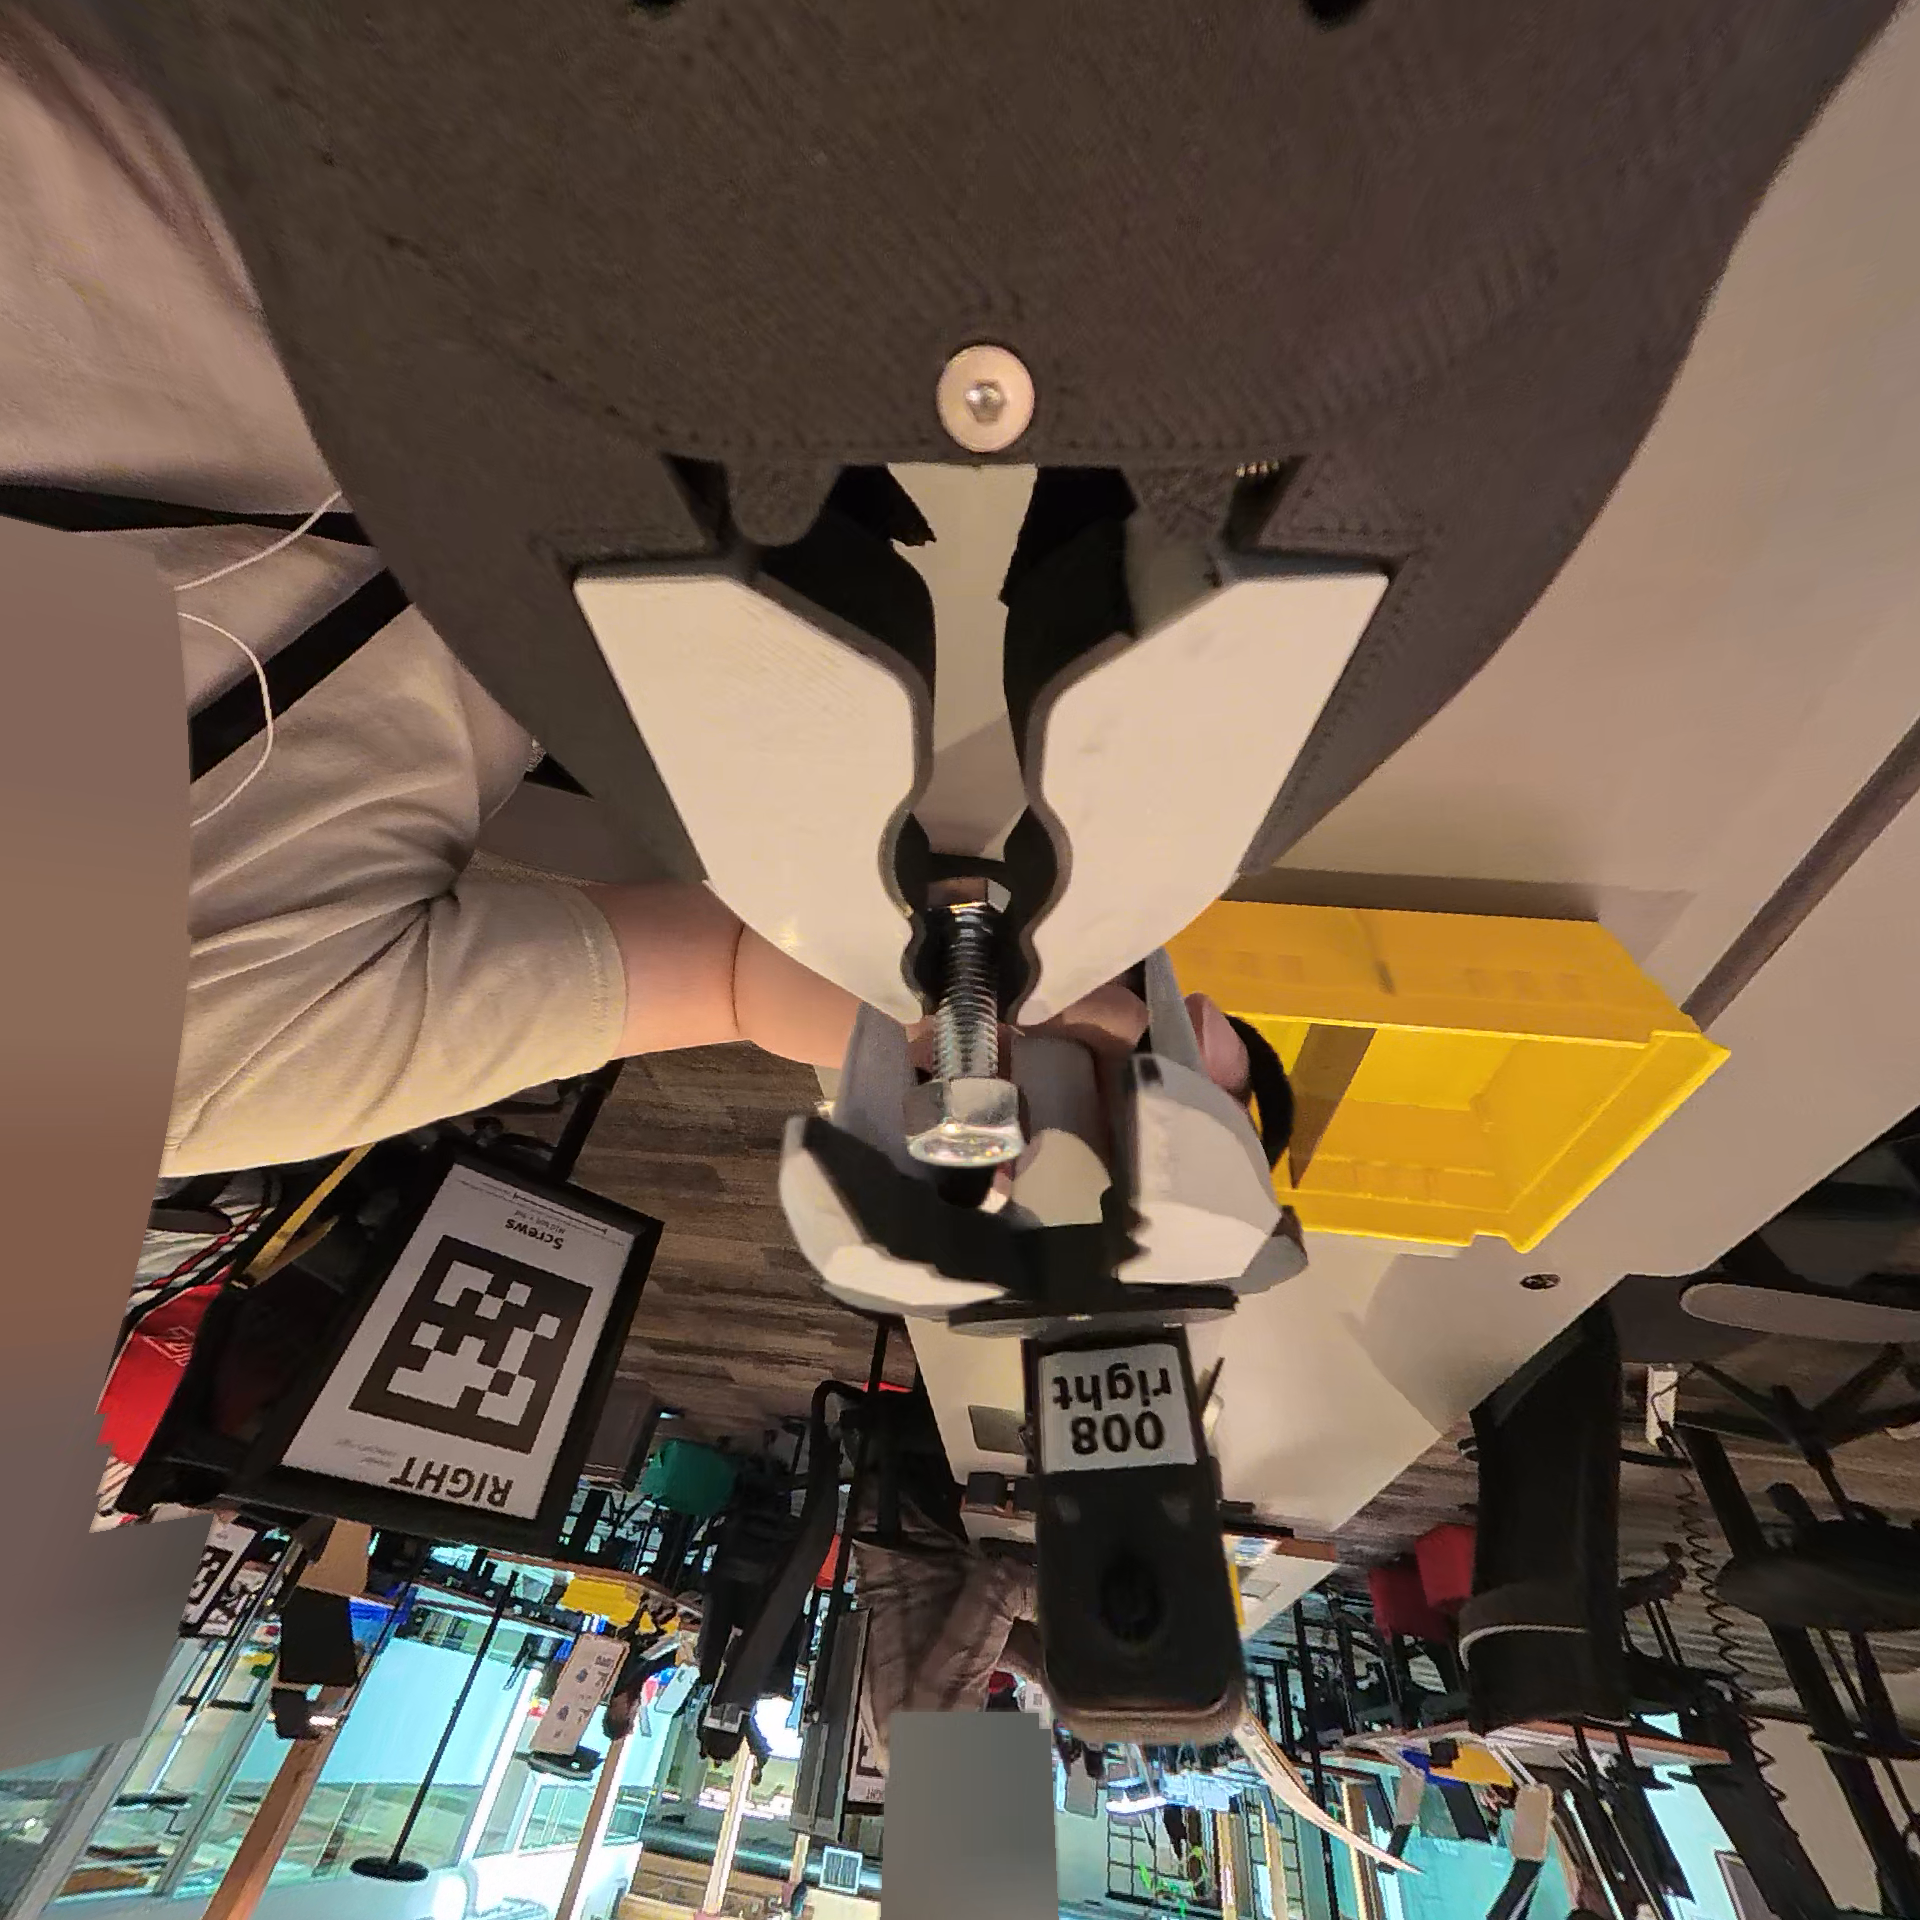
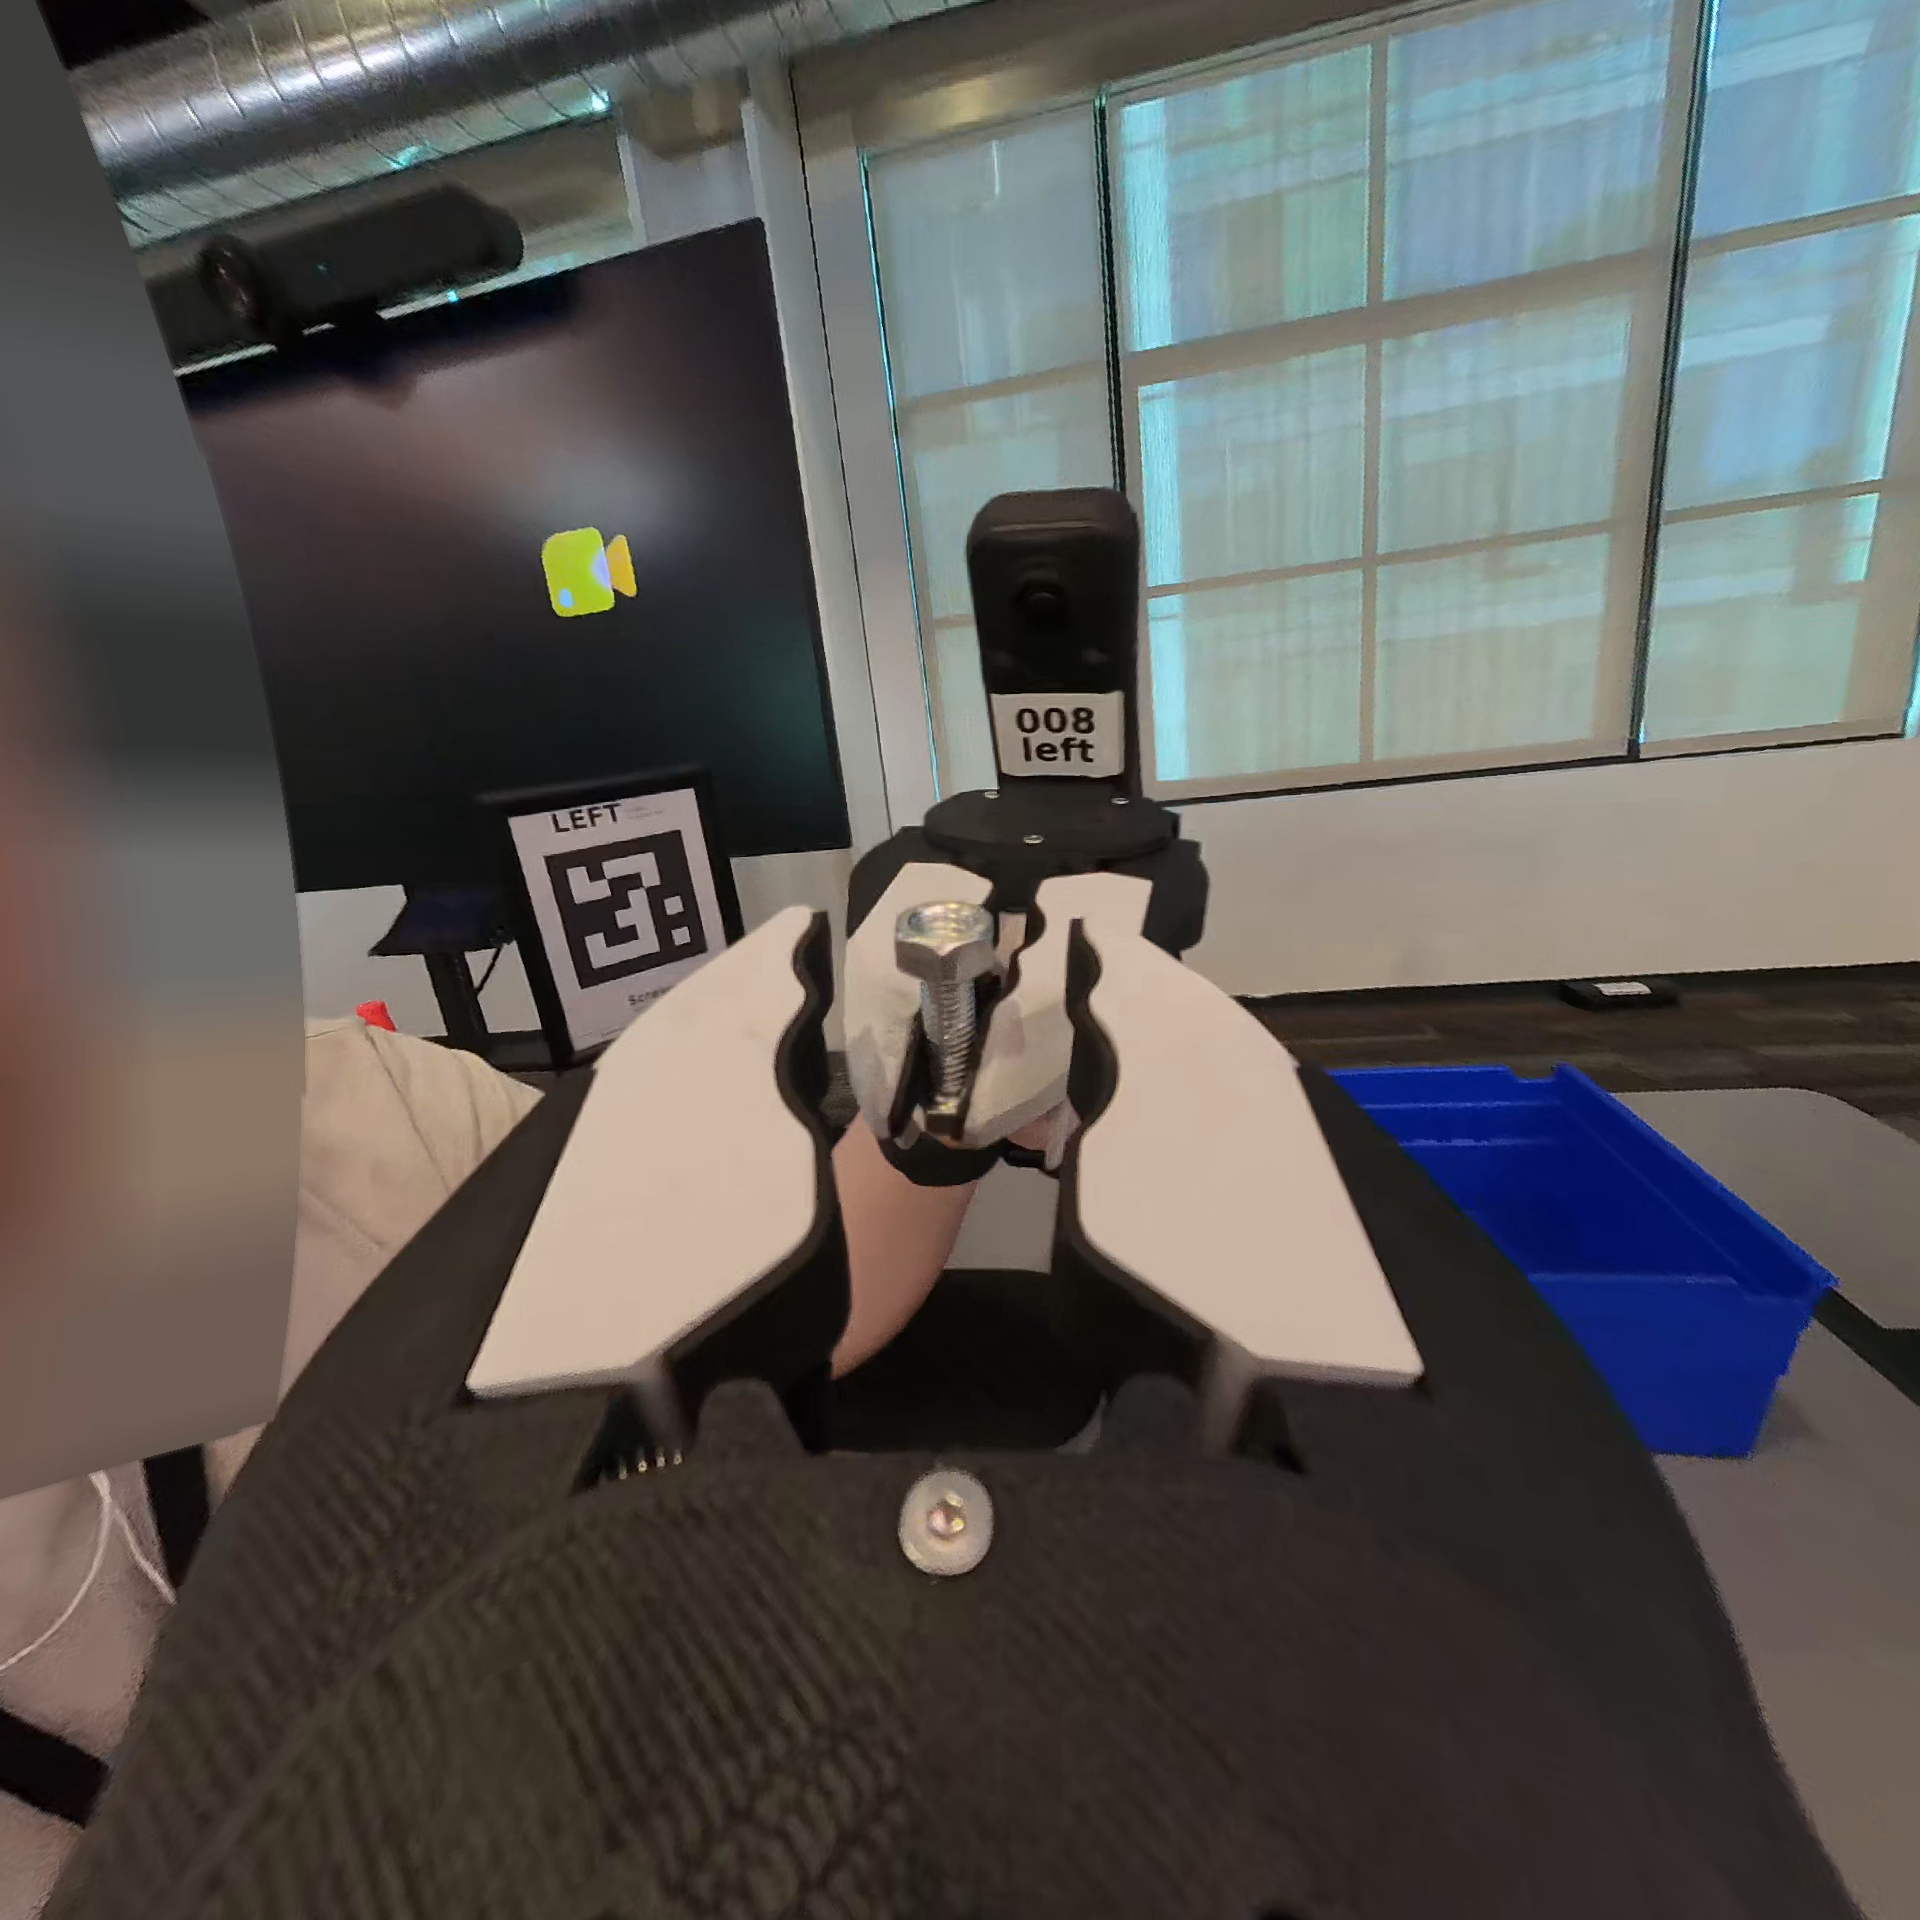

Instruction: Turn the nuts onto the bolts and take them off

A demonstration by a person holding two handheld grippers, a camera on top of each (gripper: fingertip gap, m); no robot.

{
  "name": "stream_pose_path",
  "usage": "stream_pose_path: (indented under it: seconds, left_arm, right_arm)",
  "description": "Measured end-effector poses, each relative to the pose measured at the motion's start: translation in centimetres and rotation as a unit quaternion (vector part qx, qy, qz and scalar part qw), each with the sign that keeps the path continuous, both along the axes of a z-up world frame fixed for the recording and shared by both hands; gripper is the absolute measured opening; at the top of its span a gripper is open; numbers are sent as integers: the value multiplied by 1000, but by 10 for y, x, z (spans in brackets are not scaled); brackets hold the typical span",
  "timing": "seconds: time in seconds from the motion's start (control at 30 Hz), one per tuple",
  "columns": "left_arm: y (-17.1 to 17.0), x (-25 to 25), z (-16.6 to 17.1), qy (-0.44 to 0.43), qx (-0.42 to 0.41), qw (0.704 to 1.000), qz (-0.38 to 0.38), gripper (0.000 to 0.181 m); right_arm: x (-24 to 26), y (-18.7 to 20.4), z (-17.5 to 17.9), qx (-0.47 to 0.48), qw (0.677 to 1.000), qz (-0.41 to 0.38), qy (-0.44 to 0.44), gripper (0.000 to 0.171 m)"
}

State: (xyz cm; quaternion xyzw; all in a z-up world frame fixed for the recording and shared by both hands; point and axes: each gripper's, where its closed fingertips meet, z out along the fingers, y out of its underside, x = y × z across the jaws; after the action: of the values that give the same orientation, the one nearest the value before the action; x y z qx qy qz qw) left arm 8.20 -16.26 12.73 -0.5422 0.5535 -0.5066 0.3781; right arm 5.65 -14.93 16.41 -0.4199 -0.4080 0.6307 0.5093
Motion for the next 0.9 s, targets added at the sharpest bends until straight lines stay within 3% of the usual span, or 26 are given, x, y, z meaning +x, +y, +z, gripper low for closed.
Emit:
stream_pose_path:
  seconds: [0.2,0.5,0.73,0.8,0.9]
  left_arm:
    - [0,-3,3,-6,-4,1000,1,10]
    - [4,-2,1,-5,1,1000,13,10]
    - [1,-2,2,-3,12,1000,12,10]
    - [2,-2,2,-2,11,1000,13,10]
    - [0,-2,1,-1,3,1000,5,10]
  right_arm:
    - [19,30,-1,-44,998,-25,25,38]
    - [3,-1,4,-8,1000,-4,0,40]
    - [5,2,2,-10,1000,-4,-5,28]
    - [6,-2,2,-3,1000,6,-5,17]
    - [6,-3,1,6,1000,6,-9,17]
